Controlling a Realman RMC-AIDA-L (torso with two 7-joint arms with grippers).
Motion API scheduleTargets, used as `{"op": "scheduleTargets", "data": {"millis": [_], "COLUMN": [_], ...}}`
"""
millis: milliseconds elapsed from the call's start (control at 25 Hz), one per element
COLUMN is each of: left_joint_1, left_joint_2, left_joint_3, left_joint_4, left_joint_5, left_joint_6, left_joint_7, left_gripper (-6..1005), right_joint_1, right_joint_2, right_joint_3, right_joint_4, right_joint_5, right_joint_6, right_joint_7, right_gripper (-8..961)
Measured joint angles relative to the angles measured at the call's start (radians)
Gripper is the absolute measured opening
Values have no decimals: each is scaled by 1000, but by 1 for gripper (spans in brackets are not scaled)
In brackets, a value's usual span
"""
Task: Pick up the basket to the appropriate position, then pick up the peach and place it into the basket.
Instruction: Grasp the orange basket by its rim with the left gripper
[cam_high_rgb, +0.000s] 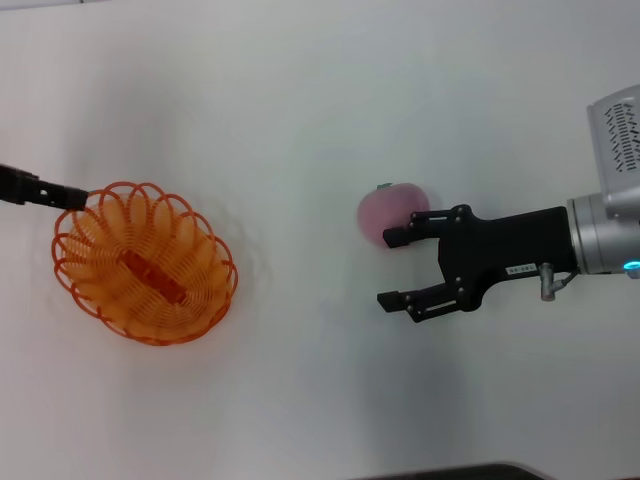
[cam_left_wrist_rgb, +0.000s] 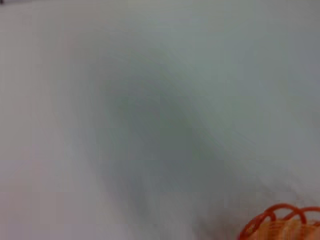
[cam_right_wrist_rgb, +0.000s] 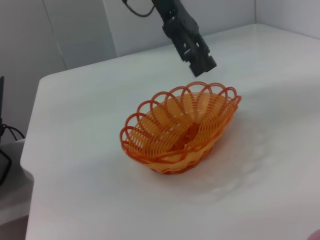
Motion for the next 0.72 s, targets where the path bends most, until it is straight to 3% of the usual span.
{"op": "scheduleTargets", "data": {"millis": [280, 720], "left_joint_1": [-82, -91], "left_joint_2": [-16, -42], "left_joint_3": [136, 288], "left_joint_4": [11, -44], "left_joint_5": [107, 128], "left_joint_6": [5, -51], "left_joint_7": [-55, -69], "left_gripper": [827, 818], "right_joint_1": [6, 10], "right_joint_2": [0, 0], "right_joint_3": [-1, -8], "right_joint_4": [-3, -4], "right_joint_5": [0, 0], "right_joint_6": [1, 3], "right_joint_7": [6, 10], "right_gripper": [868, 867]}}
